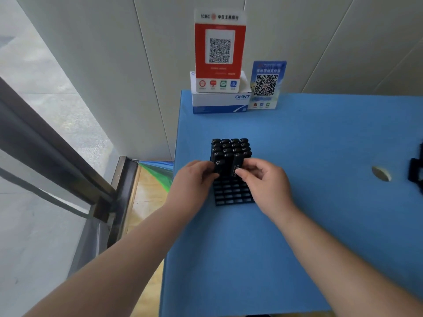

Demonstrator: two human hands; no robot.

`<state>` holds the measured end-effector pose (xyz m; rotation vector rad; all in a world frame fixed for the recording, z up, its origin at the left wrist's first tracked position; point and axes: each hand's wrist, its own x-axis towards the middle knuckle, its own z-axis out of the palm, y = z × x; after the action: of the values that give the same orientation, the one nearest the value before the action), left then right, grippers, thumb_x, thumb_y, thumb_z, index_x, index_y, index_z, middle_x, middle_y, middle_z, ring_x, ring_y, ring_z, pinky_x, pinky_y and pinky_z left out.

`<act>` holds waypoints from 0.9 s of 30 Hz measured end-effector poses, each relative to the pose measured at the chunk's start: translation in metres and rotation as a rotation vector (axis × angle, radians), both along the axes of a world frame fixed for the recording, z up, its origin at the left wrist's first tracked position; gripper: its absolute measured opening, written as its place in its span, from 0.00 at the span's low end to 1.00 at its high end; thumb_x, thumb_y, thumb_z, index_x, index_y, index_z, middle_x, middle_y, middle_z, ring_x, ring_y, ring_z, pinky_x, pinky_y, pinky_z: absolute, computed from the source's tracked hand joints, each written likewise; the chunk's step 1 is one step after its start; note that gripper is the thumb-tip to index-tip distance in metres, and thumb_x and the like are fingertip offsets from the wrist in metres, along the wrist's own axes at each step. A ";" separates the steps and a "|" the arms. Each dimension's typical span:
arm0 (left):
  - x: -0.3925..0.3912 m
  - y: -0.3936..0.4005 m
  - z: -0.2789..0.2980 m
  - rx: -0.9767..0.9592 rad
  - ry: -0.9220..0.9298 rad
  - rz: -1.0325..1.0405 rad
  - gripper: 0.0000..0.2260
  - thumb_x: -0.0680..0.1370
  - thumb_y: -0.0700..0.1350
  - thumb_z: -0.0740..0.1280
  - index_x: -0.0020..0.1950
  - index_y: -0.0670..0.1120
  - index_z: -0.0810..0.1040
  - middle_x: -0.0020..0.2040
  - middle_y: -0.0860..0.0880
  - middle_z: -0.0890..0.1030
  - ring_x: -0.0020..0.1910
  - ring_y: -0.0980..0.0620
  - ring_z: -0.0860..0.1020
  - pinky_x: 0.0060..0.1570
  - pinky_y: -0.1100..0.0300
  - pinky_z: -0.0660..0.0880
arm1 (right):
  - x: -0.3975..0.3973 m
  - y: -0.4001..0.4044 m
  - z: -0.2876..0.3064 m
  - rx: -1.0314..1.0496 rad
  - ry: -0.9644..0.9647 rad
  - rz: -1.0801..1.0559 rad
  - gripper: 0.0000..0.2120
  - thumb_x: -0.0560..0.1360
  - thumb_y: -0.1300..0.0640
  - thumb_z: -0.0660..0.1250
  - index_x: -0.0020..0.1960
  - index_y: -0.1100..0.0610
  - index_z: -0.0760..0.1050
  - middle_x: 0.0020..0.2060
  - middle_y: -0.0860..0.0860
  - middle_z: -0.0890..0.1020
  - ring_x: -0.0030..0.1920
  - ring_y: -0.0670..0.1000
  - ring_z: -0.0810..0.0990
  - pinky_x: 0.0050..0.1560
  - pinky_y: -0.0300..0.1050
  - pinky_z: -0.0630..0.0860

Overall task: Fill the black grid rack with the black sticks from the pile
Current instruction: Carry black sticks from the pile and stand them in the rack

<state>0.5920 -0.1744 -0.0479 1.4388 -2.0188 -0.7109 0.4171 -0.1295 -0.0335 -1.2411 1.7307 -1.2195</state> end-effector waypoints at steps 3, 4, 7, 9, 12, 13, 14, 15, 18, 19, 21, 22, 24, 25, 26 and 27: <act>0.000 0.000 -0.001 -0.003 0.007 0.023 0.05 0.77 0.45 0.70 0.52 0.49 0.82 0.45 0.54 0.80 0.44 0.56 0.76 0.47 0.62 0.73 | 0.004 -0.005 -0.009 0.015 0.018 -0.026 0.09 0.74 0.60 0.74 0.54 0.53 0.84 0.44 0.44 0.87 0.47 0.45 0.85 0.58 0.49 0.80; 0.000 0.000 -0.001 -0.001 0.015 0.032 0.05 0.77 0.45 0.71 0.52 0.49 0.82 0.45 0.54 0.80 0.43 0.56 0.76 0.47 0.63 0.73 | 0.006 -0.006 -0.012 0.013 0.027 -0.034 0.09 0.74 0.60 0.74 0.54 0.52 0.84 0.44 0.44 0.87 0.47 0.44 0.85 0.58 0.50 0.80; 0.001 0.000 -0.001 0.005 0.027 0.048 0.05 0.76 0.45 0.72 0.50 0.48 0.82 0.44 0.55 0.80 0.42 0.57 0.76 0.46 0.65 0.72 | 0.010 -0.009 -0.020 -0.007 0.056 -0.053 0.09 0.74 0.60 0.74 0.52 0.50 0.84 0.44 0.42 0.87 0.47 0.44 0.85 0.57 0.50 0.81; 0.001 0.000 -0.001 0.004 0.030 0.050 0.04 0.76 0.45 0.72 0.50 0.48 0.81 0.44 0.55 0.80 0.43 0.57 0.76 0.46 0.64 0.72 | 0.012 -0.011 -0.022 -0.033 0.079 -0.055 0.09 0.73 0.60 0.74 0.52 0.50 0.85 0.45 0.43 0.86 0.47 0.45 0.85 0.56 0.51 0.81; 0.001 0.000 -0.001 0.015 0.027 0.043 0.04 0.76 0.46 0.71 0.50 0.48 0.81 0.44 0.55 0.81 0.44 0.56 0.77 0.47 0.62 0.73 | 0.015 -0.012 -0.023 -0.079 0.155 -0.045 0.08 0.74 0.61 0.74 0.52 0.53 0.85 0.46 0.44 0.86 0.46 0.45 0.84 0.54 0.47 0.80; 0.001 -0.001 -0.001 0.017 0.027 0.041 0.04 0.76 0.46 0.71 0.50 0.48 0.81 0.44 0.55 0.81 0.44 0.56 0.77 0.46 0.62 0.73 | 0.016 -0.012 -0.023 -0.094 0.190 -0.038 0.07 0.74 0.61 0.73 0.52 0.54 0.85 0.45 0.44 0.85 0.46 0.45 0.84 0.53 0.45 0.80; 0.001 -0.001 -0.001 0.018 0.028 0.040 0.04 0.76 0.46 0.71 0.50 0.48 0.81 0.44 0.55 0.81 0.44 0.56 0.77 0.46 0.63 0.73 | 0.015 -0.011 -0.022 -0.106 0.232 -0.029 0.07 0.74 0.61 0.73 0.51 0.55 0.84 0.44 0.44 0.85 0.45 0.45 0.83 0.52 0.44 0.80; 0.001 -0.001 -0.002 0.017 0.029 0.039 0.04 0.76 0.46 0.71 0.49 0.49 0.81 0.44 0.55 0.81 0.44 0.56 0.77 0.46 0.63 0.73 | 0.015 -0.011 -0.021 -0.115 0.272 -0.018 0.06 0.75 0.61 0.72 0.51 0.55 0.84 0.44 0.44 0.85 0.45 0.45 0.83 0.50 0.43 0.79; 0.002 0.000 -0.002 0.015 0.033 0.034 0.03 0.76 0.46 0.71 0.49 0.49 0.81 0.43 0.55 0.80 0.44 0.56 0.76 0.45 0.63 0.73 | 0.013 -0.011 -0.021 -0.129 0.365 0.019 0.06 0.75 0.61 0.71 0.51 0.55 0.84 0.43 0.46 0.84 0.45 0.46 0.81 0.49 0.43 0.78; 0.002 0.000 -0.002 0.015 0.035 0.033 0.03 0.76 0.46 0.71 0.49 0.49 0.80 0.43 0.55 0.80 0.44 0.57 0.76 0.44 0.65 0.72 | 0.013 -0.011 -0.021 -0.133 0.393 0.030 0.06 0.75 0.62 0.71 0.50 0.55 0.84 0.43 0.46 0.84 0.45 0.46 0.81 0.48 0.42 0.77; 0.003 0.000 -0.002 0.019 0.035 0.032 0.03 0.76 0.46 0.71 0.49 0.50 0.80 0.43 0.56 0.80 0.44 0.57 0.76 0.42 0.70 0.69 | 0.015 -0.010 -0.020 -0.139 0.433 0.038 0.06 0.76 0.61 0.71 0.50 0.55 0.84 0.43 0.46 0.84 0.43 0.46 0.80 0.46 0.38 0.76; 0.003 -0.001 -0.002 0.019 0.034 0.035 0.03 0.76 0.46 0.71 0.49 0.50 0.80 0.43 0.56 0.80 0.43 0.57 0.76 0.42 0.72 0.68 | 0.016 -0.010 -0.019 -0.135 0.437 0.033 0.06 0.76 0.61 0.71 0.50 0.54 0.84 0.42 0.46 0.83 0.43 0.46 0.80 0.45 0.38 0.76; 0.003 -0.001 -0.002 0.017 0.034 0.039 0.03 0.76 0.46 0.71 0.49 0.49 0.80 0.43 0.56 0.80 0.43 0.58 0.75 0.41 0.73 0.67 | 0.018 -0.009 -0.018 -0.114 0.424 0.023 0.05 0.76 0.61 0.71 0.49 0.53 0.84 0.41 0.45 0.83 0.42 0.46 0.80 0.44 0.40 0.76; 0.003 -0.001 -0.002 0.019 0.036 0.040 0.03 0.76 0.46 0.72 0.49 0.49 0.80 0.43 0.56 0.79 0.43 0.58 0.75 0.41 0.73 0.67 | 0.018 -0.009 -0.017 -0.105 0.414 0.019 0.05 0.76 0.61 0.71 0.48 0.53 0.84 0.41 0.46 0.84 0.42 0.46 0.81 0.45 0.42 0.77; 0.003 0.000 -0.002 0.024 0.038 0.041 0.03 0.76 0.46 0.72 0.48 0.49 0.80 0.42 0.56 0.79 0.42 0.58 0.75 0.41 0.73 0.67 | 0.018 -0.008 -0.017 -0.100 0.407 0.015 0.04 0.76 0.61 0.71 0.48 0.54 0.84 0.41 0.46 0.84 0.42 0.46 0.82 0.45 0.43 0.78; 0.002 0.000 -0.001 0.033 0.039 0.046 0.03 0.76 0.46 0.72 0.47 0.50 0.79 0.42 0.57 0.79 0.41 0.59 0.74 0.40 0.73 0.67 | 0.017 -0.007 -0.016 -0.095 0.404 0.009 0.04 0.75 0.61 0.72 0.48 0.54 0.84 0.41 0.46 0.84 0.42 0.47 0.82 0.46 0.44 0.79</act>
<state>0.5940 -0.1742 -0.0491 1.4742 -1.9462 -0.7501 0.4346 -0.1360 -0.0496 -1.6387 1.9625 -1.1097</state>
